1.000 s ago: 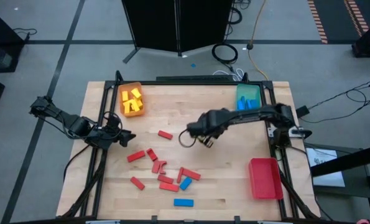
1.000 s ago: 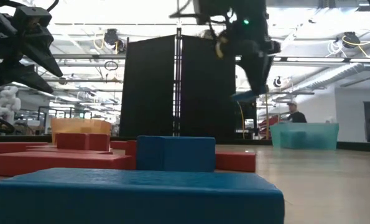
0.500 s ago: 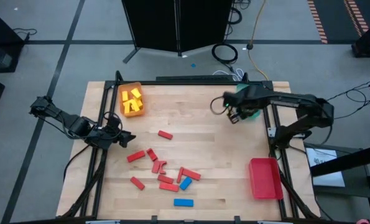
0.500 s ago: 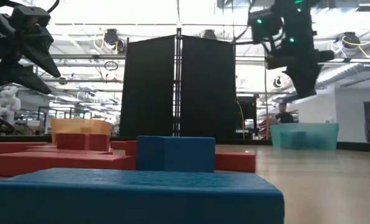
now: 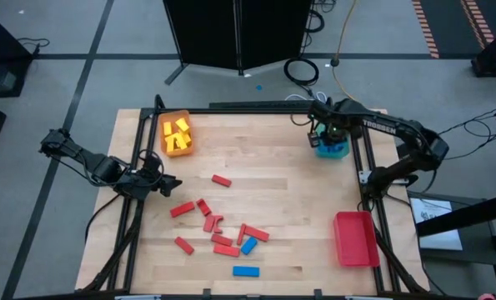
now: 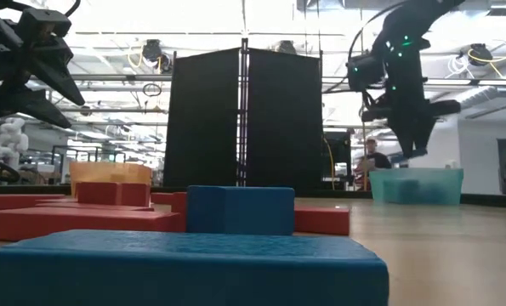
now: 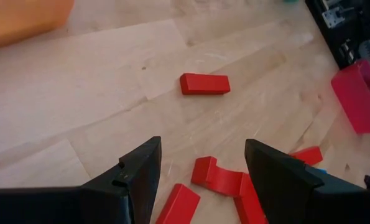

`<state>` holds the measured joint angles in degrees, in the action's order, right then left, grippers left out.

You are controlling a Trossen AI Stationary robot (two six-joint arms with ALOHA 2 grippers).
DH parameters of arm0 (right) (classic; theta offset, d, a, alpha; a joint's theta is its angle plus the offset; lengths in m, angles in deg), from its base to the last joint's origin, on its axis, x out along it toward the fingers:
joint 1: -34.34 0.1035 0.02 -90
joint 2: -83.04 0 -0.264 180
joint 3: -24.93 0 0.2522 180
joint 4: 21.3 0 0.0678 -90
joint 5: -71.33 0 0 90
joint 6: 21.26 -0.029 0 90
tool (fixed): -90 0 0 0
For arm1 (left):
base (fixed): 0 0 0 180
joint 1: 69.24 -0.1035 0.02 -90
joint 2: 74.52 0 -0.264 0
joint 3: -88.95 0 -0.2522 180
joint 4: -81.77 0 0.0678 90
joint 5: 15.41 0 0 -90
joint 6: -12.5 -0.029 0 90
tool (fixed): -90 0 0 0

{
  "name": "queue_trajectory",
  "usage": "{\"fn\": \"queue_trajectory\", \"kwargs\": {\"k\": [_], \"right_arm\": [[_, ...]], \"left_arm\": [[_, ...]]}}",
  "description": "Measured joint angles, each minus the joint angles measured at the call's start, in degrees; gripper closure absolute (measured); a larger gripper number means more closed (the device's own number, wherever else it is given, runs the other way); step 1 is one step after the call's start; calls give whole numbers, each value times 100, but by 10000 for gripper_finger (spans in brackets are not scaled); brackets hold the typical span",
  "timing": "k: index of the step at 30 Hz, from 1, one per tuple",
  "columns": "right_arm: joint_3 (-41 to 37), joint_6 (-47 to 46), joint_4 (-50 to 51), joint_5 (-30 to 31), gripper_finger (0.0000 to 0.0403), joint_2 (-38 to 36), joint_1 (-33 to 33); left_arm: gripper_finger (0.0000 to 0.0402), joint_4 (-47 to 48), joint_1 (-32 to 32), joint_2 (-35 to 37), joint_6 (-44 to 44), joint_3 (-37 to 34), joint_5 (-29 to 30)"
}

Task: Sort blocks
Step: Put the blue block into the blue bin

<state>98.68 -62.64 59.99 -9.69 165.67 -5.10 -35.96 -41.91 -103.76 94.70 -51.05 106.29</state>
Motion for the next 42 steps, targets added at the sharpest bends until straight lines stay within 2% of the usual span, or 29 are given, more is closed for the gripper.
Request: {"fn": "queue_trajectory", "kwargs": {"k": [7, 14, 18, 20, 22, 26, 30, 34, 38, 40, 42], "right_arm": [[-122, 90, -209, -147, 343, 0, -262], [-122, 159, -502, -123, 223, 0, -455], [-122, 153, -511, -200, 191, 0, -532], [-122, 246, -514, -550, 187, -1, -533], [-122, 469, -567, -1250, 187, -35, -417], [-117, 789, -719, -2859, 187, -153, 342], [-117, 455, -1707, -3607, 187, -197, 1806], [-114, 0, -3745, -3638, 186, -113, 3227], [-101, -270, -5566, -3378, 186, 176, 4087], [19, -106, -5982, -3052, 186, 388, 4369], [286, 439, -5916, -2767, 184, 628, 4632]], "left_arm": [[174, 15, 2, -2, -4, 0, -20], [174, 50, 0, 0, -7, 0, -10], [174, 50, 0, 0, -44, 0, 2], [174, 50, 0, -1, -46, 0, 4], [174, 50, 0, 0, -50, 0, 4], [174, 50, 2, 0, -169, 0, 7], [174, 60, 1, 0, -181, 0, 12], [174, 54, 1, 0, -176, 0, 15], [174, 50, 0, 0, -173, 0, 28], [174, 48, 2, 0, -170, 0, 28], [174, 46, 1, -1, -170, 0, 28]]}}
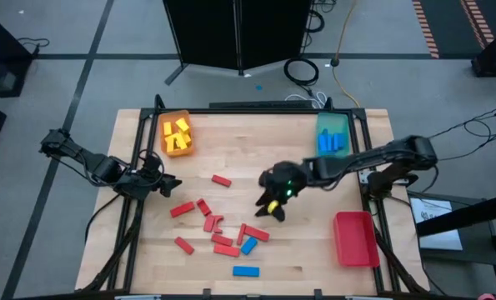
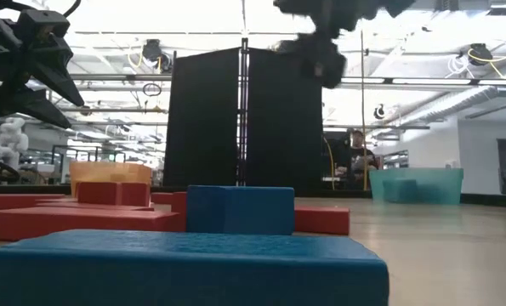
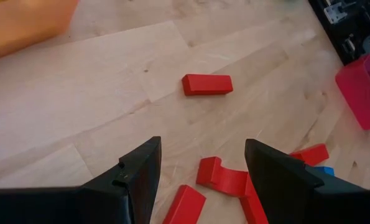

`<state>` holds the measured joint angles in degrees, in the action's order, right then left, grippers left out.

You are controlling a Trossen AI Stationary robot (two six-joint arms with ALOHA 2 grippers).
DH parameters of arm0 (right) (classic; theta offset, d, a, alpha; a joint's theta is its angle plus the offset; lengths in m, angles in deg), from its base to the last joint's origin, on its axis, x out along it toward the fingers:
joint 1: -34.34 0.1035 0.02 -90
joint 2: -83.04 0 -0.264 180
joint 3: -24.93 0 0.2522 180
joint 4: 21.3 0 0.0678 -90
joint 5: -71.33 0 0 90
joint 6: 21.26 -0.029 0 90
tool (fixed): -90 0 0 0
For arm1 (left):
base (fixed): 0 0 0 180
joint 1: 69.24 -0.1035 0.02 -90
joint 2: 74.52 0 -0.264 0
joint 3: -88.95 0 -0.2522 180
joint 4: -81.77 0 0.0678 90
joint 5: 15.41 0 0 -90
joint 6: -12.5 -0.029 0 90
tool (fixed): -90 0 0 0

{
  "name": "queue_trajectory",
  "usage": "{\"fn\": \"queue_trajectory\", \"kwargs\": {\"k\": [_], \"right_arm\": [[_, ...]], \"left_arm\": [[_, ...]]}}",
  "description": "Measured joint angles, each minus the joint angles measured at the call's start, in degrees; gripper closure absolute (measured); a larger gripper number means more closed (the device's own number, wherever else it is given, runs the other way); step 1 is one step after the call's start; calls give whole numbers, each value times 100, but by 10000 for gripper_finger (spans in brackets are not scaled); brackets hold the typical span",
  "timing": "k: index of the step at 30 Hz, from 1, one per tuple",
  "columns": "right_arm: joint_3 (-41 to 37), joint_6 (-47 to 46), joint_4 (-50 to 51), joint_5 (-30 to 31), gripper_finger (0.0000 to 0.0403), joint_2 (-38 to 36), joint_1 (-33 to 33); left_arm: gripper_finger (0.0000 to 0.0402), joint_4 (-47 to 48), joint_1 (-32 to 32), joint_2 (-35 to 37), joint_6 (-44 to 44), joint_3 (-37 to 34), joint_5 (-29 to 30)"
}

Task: Sort blocks
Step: Put the blue block into the blue bin

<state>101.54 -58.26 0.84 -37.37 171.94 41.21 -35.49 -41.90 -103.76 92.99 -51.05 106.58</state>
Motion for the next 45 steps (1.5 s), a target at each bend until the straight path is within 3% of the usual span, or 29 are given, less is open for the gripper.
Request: {"fn": "queue_trajectory", "kwargs": {"k": [6, 18, 26, 33, 45], "right_arm": [[1053, 1638, 634, 213, 156, 926, 557], [3095, 3689, 2845, 278, 83, 2671, 930], [3413, 3948, 3172, 399, 83, 3445, 1242], [3413, 3885, 3107, 1027, 84, 3919, 1334], [3417, 3720, 2901, 1159, 97, 3973, 1327]], "left_arm": [[174, -3, -1, -3, 2, 0, 0], [174, -3, 1, -156, -10, 0, -7], [174, -3, 0, -326, -26, 0, -21], [174, -5, -1, -407, -23, 0, -24], [174, -33, 0, -451, 2, 0, -26]]}}
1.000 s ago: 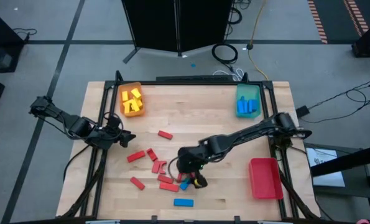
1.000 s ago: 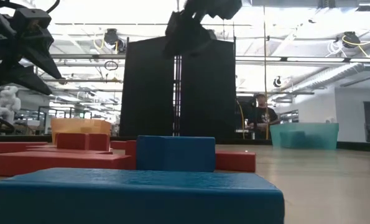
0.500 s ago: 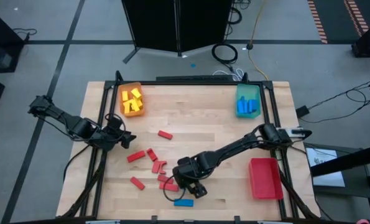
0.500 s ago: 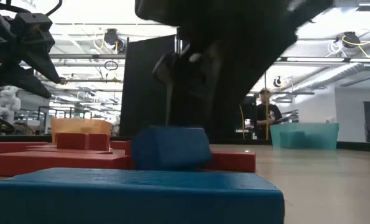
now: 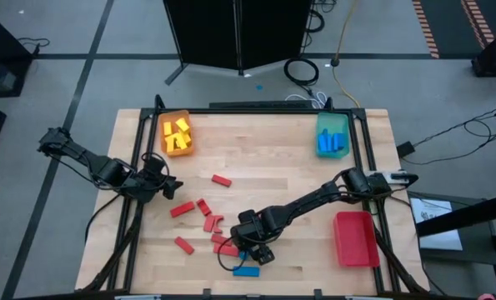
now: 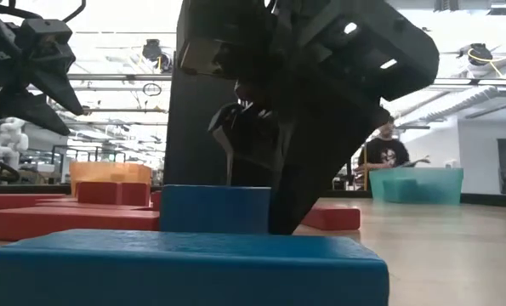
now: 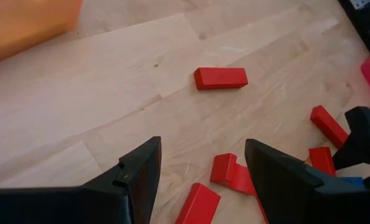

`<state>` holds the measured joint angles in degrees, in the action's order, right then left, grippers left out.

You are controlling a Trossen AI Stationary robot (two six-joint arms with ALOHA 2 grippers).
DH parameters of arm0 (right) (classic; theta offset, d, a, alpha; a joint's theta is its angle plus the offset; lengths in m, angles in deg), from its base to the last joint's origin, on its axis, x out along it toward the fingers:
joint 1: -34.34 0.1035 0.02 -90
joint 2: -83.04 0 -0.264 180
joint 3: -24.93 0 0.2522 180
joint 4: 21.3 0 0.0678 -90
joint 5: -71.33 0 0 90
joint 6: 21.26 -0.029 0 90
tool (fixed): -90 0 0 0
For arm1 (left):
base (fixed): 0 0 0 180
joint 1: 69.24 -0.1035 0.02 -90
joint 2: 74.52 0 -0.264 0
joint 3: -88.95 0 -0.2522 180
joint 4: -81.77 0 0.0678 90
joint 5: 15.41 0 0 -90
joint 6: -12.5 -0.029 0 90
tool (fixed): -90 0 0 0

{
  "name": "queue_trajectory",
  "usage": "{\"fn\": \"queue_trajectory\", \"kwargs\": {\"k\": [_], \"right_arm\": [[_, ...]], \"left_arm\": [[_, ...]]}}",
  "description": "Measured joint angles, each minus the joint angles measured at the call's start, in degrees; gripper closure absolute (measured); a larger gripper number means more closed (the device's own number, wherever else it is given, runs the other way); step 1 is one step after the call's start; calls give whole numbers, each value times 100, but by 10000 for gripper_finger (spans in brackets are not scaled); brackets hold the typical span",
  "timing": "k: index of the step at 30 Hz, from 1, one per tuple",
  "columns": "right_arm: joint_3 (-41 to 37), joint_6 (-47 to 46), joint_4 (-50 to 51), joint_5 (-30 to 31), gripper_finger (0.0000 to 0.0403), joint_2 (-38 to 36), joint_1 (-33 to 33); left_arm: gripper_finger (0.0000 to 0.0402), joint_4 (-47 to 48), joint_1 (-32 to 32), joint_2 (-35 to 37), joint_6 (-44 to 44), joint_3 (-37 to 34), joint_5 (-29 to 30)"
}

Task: Sort blocks
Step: Put the blue block into the blue bin

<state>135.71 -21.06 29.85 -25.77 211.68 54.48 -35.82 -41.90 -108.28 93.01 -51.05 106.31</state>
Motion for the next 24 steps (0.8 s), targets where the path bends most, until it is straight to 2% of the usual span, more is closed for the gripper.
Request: {"fn": "queue_trajectory", "kwargs": {"k": [7, 18, 24], "right_arm": [[-4, 239, -536, -14, 100, 4, 0], [-4, 654, -633, -70, 104, 4, 37], [-4, 737, -633, -58, 146, 4, 61]], "left_arm": [[174, -12, -2, -27, 2, 0, 0], [174, -15, -2, -64, 4, 0, 0], [174, -11, 0, -74, 4, 0, 0]]}}
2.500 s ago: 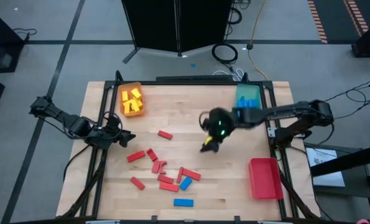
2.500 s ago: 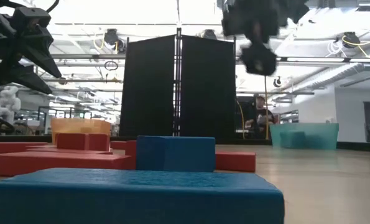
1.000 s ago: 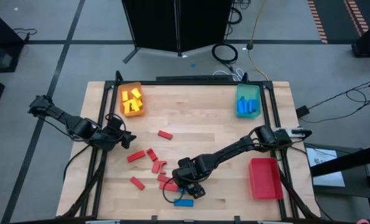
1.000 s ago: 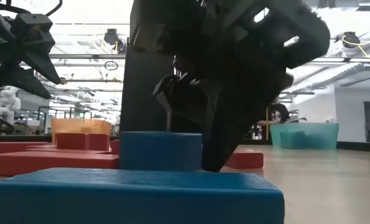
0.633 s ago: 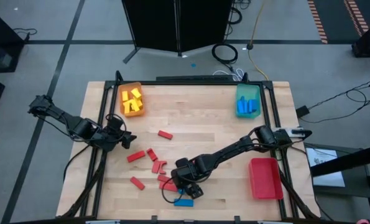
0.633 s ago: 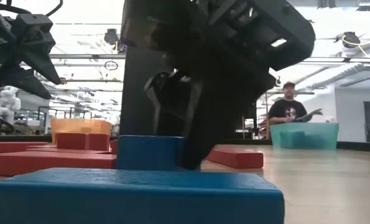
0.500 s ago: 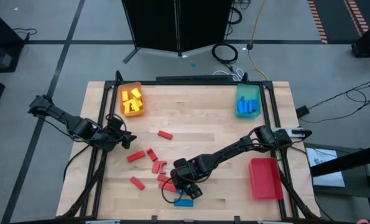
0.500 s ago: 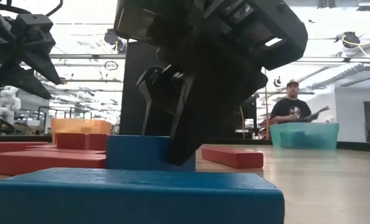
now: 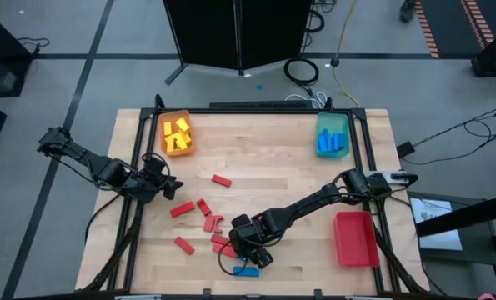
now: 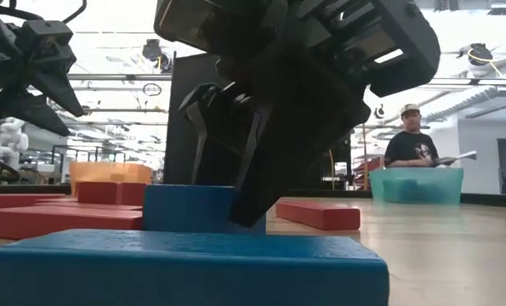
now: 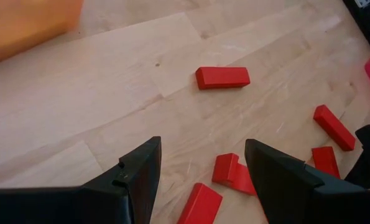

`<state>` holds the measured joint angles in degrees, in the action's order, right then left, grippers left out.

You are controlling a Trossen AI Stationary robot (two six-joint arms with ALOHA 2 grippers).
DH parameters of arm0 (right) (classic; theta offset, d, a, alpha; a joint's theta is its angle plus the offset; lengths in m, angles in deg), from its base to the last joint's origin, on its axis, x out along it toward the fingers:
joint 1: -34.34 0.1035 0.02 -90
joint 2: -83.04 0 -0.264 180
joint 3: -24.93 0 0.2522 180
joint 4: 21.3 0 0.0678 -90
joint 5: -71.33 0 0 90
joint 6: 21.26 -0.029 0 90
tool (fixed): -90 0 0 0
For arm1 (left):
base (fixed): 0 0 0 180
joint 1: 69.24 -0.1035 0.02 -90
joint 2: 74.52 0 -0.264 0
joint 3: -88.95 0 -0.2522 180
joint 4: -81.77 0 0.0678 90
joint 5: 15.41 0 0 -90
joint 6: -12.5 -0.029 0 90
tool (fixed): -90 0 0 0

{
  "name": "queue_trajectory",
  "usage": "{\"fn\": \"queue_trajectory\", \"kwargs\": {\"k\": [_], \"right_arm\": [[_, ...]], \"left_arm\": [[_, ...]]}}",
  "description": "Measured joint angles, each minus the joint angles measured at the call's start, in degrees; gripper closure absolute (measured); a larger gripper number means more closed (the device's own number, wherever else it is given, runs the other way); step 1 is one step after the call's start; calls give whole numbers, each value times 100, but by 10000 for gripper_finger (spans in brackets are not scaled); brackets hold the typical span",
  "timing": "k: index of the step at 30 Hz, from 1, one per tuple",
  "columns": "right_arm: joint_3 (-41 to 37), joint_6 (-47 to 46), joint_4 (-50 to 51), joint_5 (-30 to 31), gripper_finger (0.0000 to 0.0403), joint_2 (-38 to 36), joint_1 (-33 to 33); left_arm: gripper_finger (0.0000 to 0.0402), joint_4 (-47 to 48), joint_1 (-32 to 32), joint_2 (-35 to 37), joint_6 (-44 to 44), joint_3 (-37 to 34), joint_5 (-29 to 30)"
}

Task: Sort blocks
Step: Put the blue block into the blue bin

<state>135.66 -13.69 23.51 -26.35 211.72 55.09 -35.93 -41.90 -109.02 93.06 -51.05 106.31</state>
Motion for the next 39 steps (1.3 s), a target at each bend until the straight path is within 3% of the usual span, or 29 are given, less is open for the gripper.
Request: {"fn": "queue_trajectory", "kwargs": {"k": [12, 23, 32, 39], "right_arm": [[0, -106, 126, 357, 305, -11, 0], [172, -1161, 712, 484, 307, -85, 0], [1757, -669, 2315, 1044, 307, -109, -209], [2742, -347, 3842, 1577, 307, -109, -818]], "left_arm": [[174, -2, -1, 2, 0, 0, 0], [174, 0, 0, 1, 0, 0, 0], [174, -2, 0, 0, 0, 0, 0], [174, -4, 0, 0, 1, 0, 0]]}}
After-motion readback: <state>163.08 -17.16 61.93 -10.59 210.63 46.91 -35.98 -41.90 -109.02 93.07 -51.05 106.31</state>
